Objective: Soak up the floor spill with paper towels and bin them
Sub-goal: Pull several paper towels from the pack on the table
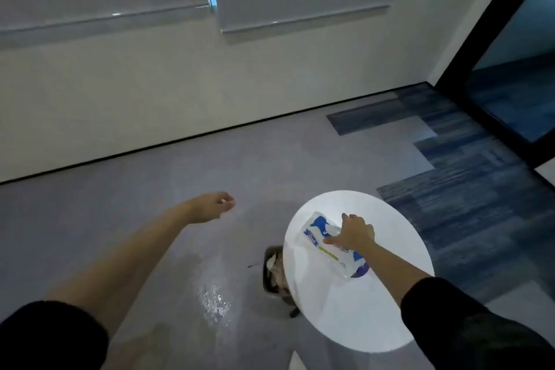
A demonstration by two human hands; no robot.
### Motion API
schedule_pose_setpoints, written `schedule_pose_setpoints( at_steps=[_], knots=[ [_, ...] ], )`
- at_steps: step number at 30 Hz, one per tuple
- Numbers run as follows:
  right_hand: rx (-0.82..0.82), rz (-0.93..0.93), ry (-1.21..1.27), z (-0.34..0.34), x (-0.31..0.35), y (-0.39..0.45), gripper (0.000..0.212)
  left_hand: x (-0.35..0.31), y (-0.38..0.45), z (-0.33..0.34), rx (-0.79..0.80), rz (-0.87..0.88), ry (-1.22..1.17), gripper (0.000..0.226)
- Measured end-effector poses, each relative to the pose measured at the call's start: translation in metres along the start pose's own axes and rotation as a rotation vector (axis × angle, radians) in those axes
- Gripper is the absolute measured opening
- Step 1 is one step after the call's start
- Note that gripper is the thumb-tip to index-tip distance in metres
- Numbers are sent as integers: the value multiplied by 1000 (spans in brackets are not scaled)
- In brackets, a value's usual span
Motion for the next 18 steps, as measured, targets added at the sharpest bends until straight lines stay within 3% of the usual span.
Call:
schedule_pose_setpoints(
  at_steps=[6, 10, 13, 16, 18],
  knots=[
    [-91, 26, 48, 17, -24, -5, 27, -18, -17, 85, 59, 13, -218, 37],
    [-175, -29, 242, 5, -25, -5, 27, -34, -23, 130, 110, -3, -318, 29],
    [-173, -106, 247, -7, -25, -7, 28, -48, -23, 154, 122, 0, -376, 21],
    [-343, -125, 317, -37, -29, -10, 29, -58, -22, 177, 151, -34, -464, 28],
    [-363, -175, 364, -45, -28, -14, 28, -69, -22, 189, 153, -58, -502, 31]
  ],
)
Point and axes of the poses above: each hand's wrist, its own y-axis towards the middle knuckle, its own z-axis out of the palm, x = y × z, the point moved 6 cm from there along y, towards the middle knuckle, and after that the axes turned 13 degrees about -x, right-handed, at the moved point
